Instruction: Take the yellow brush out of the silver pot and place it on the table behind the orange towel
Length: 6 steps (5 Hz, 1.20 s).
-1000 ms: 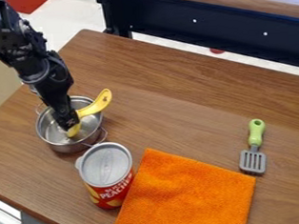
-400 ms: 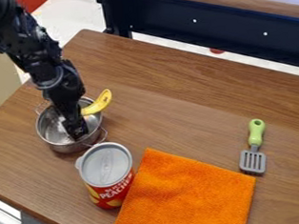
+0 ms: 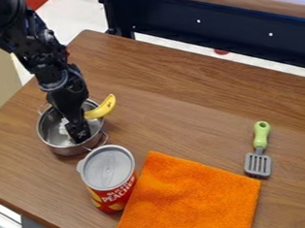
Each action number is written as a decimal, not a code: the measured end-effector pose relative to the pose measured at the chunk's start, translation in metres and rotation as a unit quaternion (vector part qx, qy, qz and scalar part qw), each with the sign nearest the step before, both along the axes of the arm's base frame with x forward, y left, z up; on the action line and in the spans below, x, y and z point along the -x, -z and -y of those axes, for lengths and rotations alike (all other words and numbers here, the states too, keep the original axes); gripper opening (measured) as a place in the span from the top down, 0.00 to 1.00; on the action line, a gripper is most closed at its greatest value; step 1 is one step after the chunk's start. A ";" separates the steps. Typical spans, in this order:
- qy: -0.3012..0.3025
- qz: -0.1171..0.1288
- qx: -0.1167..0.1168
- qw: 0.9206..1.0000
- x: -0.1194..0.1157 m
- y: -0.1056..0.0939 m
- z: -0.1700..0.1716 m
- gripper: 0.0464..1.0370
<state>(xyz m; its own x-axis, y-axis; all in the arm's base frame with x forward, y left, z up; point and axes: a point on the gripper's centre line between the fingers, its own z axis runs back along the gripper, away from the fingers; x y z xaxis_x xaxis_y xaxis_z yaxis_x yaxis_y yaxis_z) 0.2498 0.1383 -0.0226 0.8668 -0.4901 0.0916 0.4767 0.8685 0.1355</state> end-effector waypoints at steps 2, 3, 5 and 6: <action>-0.027 0.006 0.009 1.000 -0.001 0.000 0.001 0.39; -0.044 0.019 0.020 0.999 -0.002 -0.013 0.000 0.39; -0.094 0.049 0.047 0.993 -0.010 -0.046 -0.003 0.39; -0.158 0.063 0.056 0.984 -0.019 -0.065 0.004 0.39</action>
<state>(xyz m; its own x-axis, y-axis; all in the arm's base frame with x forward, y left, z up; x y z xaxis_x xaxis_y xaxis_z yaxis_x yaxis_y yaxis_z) 0.2688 0.1341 0.0422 0.9527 -0.1776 0.2466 0.1650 0.9837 0.0711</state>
